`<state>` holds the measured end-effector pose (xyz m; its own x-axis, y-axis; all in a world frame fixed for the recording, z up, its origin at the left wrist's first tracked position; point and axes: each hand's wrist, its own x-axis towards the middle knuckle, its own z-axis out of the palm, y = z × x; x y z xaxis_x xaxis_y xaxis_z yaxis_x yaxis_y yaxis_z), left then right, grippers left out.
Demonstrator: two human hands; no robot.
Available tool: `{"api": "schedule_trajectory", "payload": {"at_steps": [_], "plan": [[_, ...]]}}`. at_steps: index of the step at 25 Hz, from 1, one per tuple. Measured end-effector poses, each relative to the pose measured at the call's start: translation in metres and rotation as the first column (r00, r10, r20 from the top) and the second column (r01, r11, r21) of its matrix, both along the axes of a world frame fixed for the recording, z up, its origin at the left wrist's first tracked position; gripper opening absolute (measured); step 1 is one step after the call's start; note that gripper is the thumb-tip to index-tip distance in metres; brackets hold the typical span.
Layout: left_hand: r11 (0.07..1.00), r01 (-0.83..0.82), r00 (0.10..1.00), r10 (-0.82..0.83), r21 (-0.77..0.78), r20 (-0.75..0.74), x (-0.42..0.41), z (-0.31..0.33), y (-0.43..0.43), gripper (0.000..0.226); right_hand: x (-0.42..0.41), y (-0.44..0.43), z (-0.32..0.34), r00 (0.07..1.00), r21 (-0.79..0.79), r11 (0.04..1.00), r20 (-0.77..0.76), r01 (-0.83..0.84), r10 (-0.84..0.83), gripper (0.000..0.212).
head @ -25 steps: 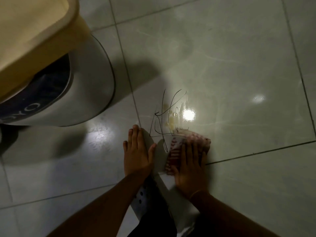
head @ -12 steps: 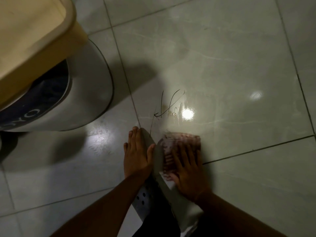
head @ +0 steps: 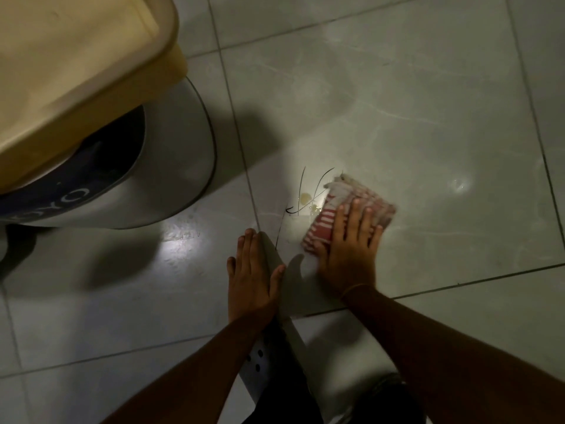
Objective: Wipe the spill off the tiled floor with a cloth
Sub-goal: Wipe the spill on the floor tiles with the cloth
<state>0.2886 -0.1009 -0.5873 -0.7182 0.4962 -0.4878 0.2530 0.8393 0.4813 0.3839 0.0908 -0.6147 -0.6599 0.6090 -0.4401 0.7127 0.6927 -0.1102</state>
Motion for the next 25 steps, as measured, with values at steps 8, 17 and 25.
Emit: {"api": "schedule_trajectory", "payload": {"at_steps": [8,17,25], "plan": [[0.993,-0.074,0.997,0.074,0.087,0.001,-0.002,0.005,0.004,0.079,0.046,-0.093,-0.004,0.917,-0.111,0.917,-0.165,-0.383,0.363,0.083],[0.995,-0.072,0.996,0.069,0.068,0.053,0.0,0.004,0.004,0.093,0.068,0.046,0.006,0.998,-0.002,1.0,0.056,-0.024,0.025,0.095],[0.996,-0.07,0.997,0.068,0.052,0.041,-0.002,0.007,0.005,0.092,-0.074,0.019,-0.001,0.948,-0.002,0.955,-0.128,-0.295,0.293,0.092]]}}
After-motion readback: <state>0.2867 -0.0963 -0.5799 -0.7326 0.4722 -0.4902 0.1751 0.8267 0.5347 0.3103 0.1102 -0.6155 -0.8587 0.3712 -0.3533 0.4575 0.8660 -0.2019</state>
